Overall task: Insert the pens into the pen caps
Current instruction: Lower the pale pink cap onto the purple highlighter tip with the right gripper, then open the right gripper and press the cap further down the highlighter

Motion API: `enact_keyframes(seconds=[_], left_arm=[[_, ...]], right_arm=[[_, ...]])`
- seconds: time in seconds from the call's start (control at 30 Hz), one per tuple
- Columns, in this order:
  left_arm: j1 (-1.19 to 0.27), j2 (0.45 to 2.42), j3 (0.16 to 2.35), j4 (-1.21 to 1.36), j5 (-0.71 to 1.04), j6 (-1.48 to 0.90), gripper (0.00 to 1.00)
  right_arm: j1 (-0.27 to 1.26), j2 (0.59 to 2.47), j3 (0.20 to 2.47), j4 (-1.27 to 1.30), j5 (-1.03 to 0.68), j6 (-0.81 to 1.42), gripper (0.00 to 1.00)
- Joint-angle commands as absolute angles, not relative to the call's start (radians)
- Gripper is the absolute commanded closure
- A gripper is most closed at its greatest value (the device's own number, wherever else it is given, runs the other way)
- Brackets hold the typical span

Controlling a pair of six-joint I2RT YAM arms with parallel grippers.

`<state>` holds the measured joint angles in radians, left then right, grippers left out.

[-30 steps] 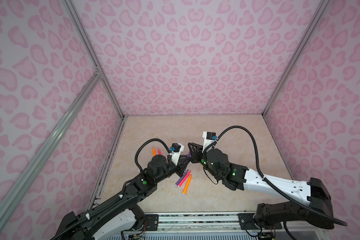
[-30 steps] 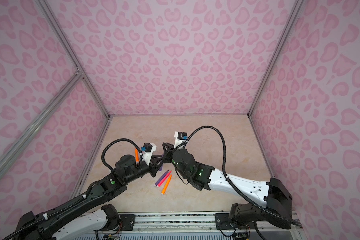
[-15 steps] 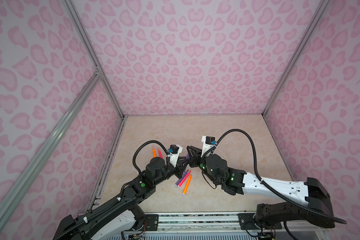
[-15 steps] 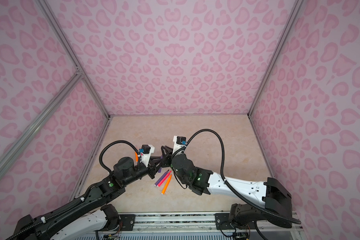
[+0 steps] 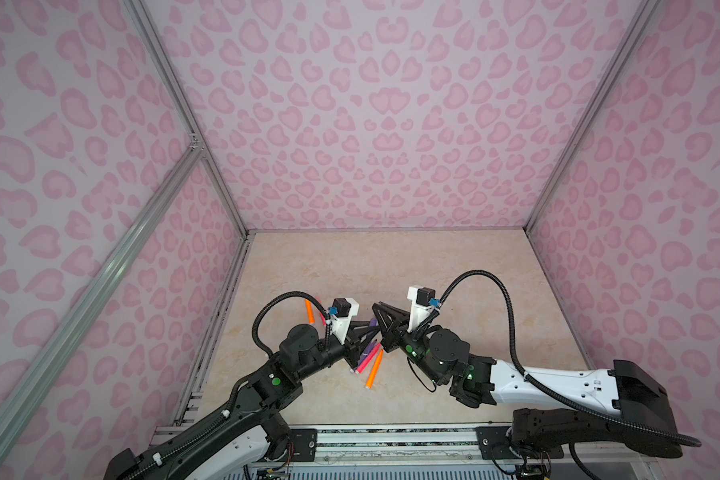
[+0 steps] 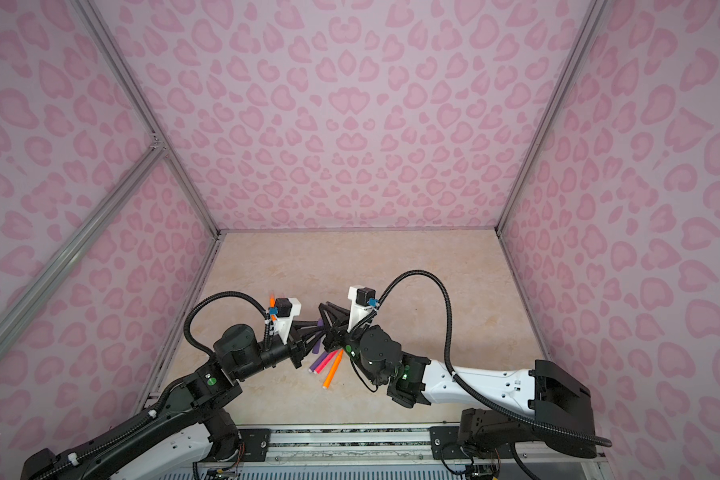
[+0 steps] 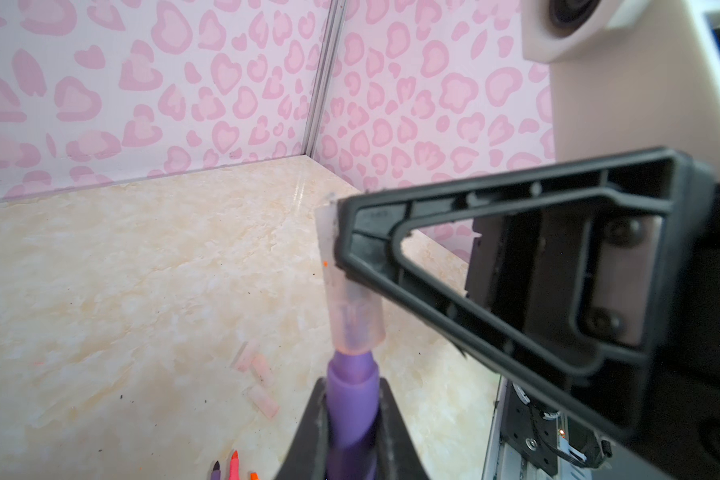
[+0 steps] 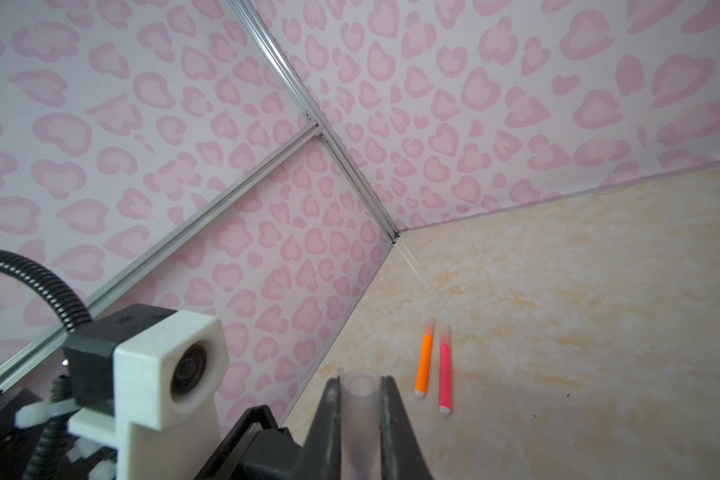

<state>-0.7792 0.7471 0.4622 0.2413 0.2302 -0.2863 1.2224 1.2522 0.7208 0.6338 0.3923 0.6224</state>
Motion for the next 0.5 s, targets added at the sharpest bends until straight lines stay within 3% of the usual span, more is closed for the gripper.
enact_keyframes(seconds=[0.0,0.2,0.47], left_arm=[[-0.776,0.726,0.457,0.38,0.222,-0.288,0.96],[-0.775,0.713,0.451,0.385,0.245,-0.283,0.96],[-0.776,0.719,0.456,0.374,0.246,-0.263,0.96]], right_arm=[[1.229,1.238,0.682,0.694,0.304,0.571,1.0],[1.229,1.219,0.646,0.727,0.229,0.54,0.97],[1.229,1.197,0.649,0.672,0.256,0.529,0.75]])
